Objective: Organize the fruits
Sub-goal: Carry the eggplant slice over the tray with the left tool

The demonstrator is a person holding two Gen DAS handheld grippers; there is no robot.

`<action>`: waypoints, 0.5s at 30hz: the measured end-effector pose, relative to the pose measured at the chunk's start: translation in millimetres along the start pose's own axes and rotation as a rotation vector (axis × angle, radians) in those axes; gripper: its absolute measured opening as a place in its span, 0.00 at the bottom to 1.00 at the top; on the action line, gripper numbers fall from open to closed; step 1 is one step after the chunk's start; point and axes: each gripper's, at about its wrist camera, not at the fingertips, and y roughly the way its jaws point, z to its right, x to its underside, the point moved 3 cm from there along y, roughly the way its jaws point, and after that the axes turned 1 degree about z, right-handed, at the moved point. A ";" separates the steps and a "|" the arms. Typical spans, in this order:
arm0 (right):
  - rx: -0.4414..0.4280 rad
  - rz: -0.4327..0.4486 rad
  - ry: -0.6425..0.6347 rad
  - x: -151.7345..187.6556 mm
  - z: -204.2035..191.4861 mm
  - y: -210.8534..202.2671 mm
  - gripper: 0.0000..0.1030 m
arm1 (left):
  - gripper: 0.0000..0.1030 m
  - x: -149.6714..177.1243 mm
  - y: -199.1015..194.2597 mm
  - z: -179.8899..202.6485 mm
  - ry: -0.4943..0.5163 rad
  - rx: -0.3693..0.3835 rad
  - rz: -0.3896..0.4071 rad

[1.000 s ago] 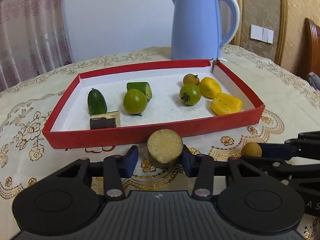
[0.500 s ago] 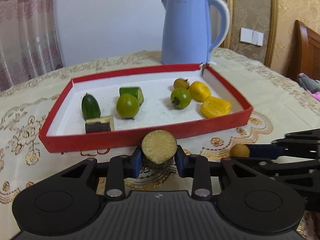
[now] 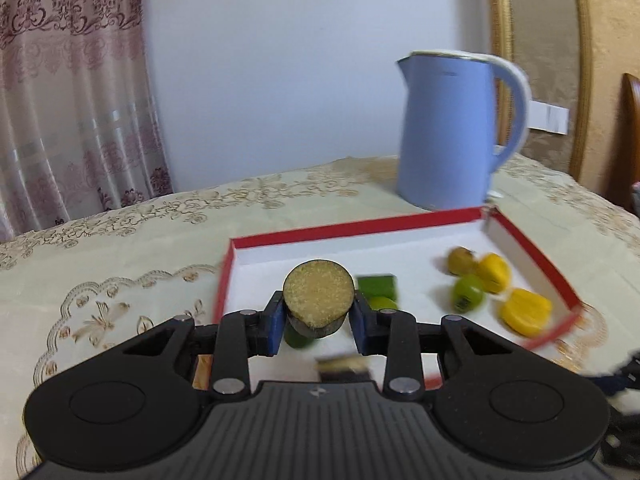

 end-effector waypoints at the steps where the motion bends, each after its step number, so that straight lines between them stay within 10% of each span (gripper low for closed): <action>1: 0.002 0.000 -0.002 0.1 -0.4 -0.1 0.24 | 0.32 -3.7 6.9 -1.9 0.003 -0.007 -0.003; 15: 0.004 -0.002 -0.005 -0.3 -0.9 0.2 0.24 | 0.32 -16.4 91.6 -10.1 -0.045 0.031 -0.112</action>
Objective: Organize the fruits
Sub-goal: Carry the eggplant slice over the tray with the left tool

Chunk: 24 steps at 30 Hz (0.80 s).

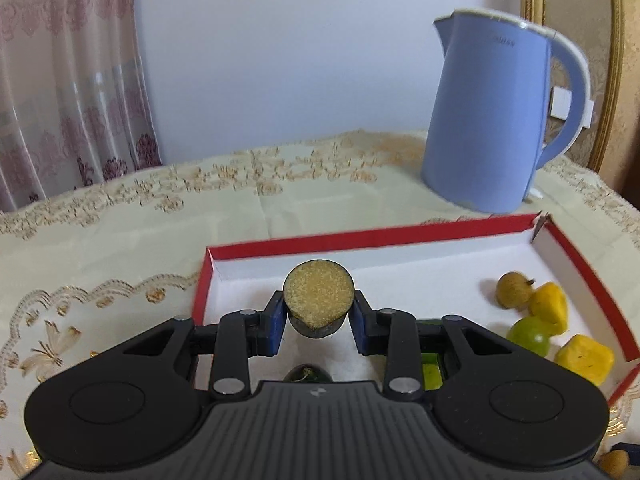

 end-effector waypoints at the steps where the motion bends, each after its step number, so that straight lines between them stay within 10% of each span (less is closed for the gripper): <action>1: 0.001 0.000 -0.002 0.0 -0.4 0.0 0.24 | 0.32 2.2 3.1 -0.7 -0.001 0.003 -0.006; 24: 0.031 -0.005 -0.049 1.5 -5.4 1.6 0.25 | 0.32 22.8 13.9 -3.9 -0.046 0.044 0.034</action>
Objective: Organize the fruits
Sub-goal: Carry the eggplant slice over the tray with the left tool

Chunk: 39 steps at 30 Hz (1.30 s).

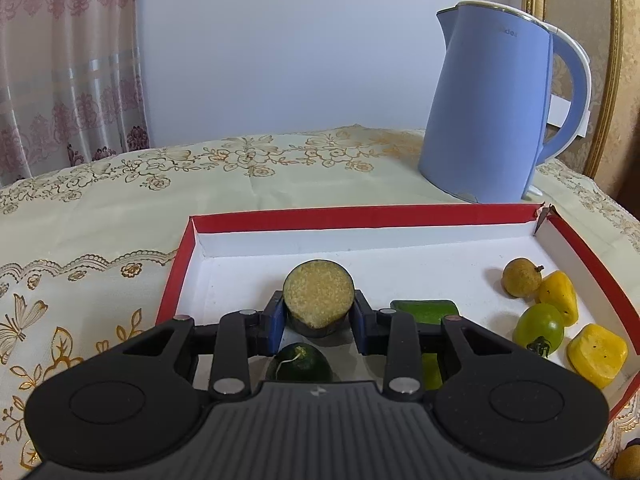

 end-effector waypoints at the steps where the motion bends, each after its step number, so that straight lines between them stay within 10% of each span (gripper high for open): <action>1: 0.004 -0.001 -0.006 0.1 -0.8 0.3 0.25 | 0.32 -0.1 0.2 -0.7 -0.003 0.001 -0.001; 39: 0.076 -0.028 -0.083 -1.3 -10.8 1.0 0.23 | 0.32 -0.4 1.4 -5.2 -0.035 0.031 0.000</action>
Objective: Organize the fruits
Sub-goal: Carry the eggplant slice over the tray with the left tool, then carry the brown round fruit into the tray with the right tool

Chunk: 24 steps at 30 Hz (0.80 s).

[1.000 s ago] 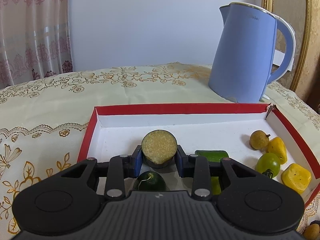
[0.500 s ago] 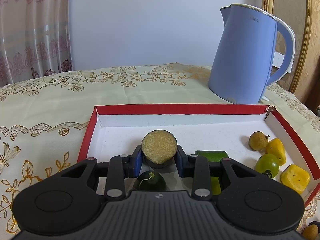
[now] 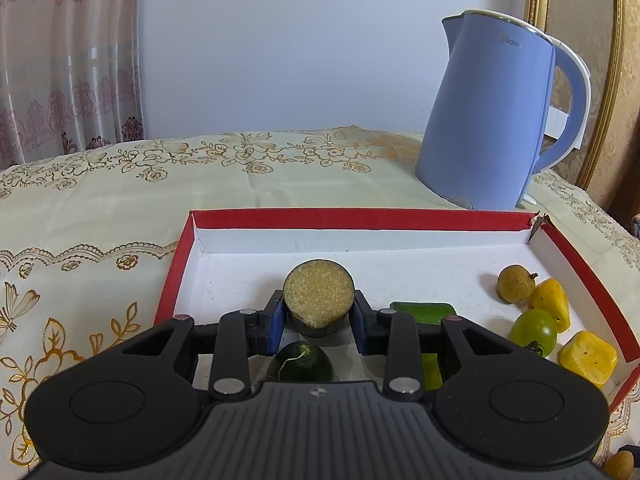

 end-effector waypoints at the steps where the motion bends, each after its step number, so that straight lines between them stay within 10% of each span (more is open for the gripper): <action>1: 0.000 0.000 -0.001 0.0 -0.3 -0.5 0.24 | 0.32 -0.1 0.0 -0.2 0.000 0.000 0.000; 24: 0.024 0.071 -0.177 -101.4 -1.9 14.1 0.24 | 0.32 0.1 0.4 0.0 -0.002 0.001 0.000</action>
